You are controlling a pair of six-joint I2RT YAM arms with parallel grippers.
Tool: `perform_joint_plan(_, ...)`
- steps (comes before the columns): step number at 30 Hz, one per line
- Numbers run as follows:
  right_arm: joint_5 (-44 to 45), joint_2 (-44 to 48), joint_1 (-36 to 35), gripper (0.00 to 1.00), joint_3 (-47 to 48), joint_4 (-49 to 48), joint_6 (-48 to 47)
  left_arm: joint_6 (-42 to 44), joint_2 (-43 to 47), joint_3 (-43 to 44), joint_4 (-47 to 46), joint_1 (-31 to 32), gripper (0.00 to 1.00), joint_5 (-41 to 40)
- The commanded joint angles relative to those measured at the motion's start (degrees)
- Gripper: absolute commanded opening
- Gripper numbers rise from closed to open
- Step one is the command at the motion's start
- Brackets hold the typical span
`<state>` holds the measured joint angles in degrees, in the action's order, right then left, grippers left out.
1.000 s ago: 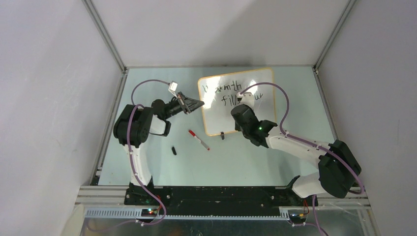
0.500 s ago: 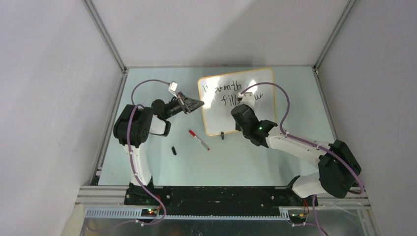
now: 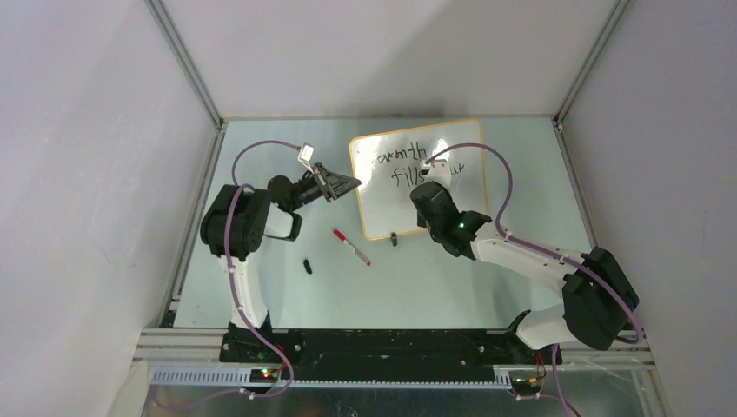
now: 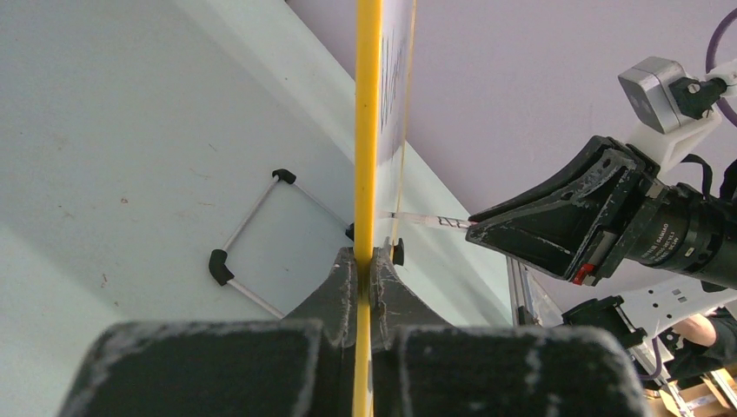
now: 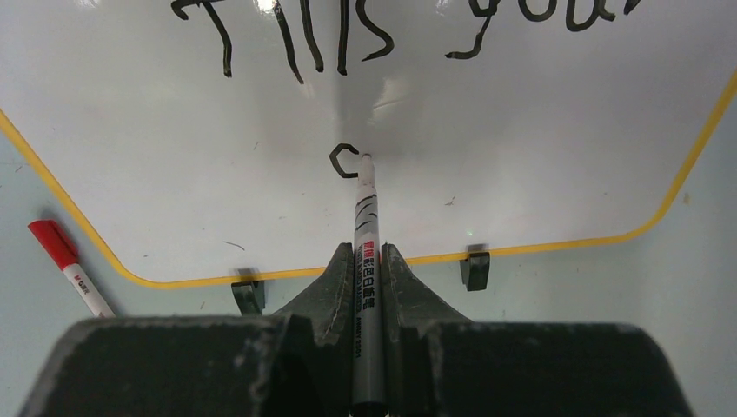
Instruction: Write a sentence on the whiteboard
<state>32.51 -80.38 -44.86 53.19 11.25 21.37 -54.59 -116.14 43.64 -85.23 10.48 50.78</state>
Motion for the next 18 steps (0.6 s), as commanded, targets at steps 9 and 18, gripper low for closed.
perform_joint_plan(9,0.53,1.10,1.62,0.00,2.80,-4.91,-1.82,-0.23,1.64,1.11,-2.22,0.51,0.00,1.13)
perform_joint_plan(18,-0.51,0.88,2.48,0.00,4.07,-4.70,-2.42,-0.17,1.63,1.16,-2.24,0.53,0.00,1.12)
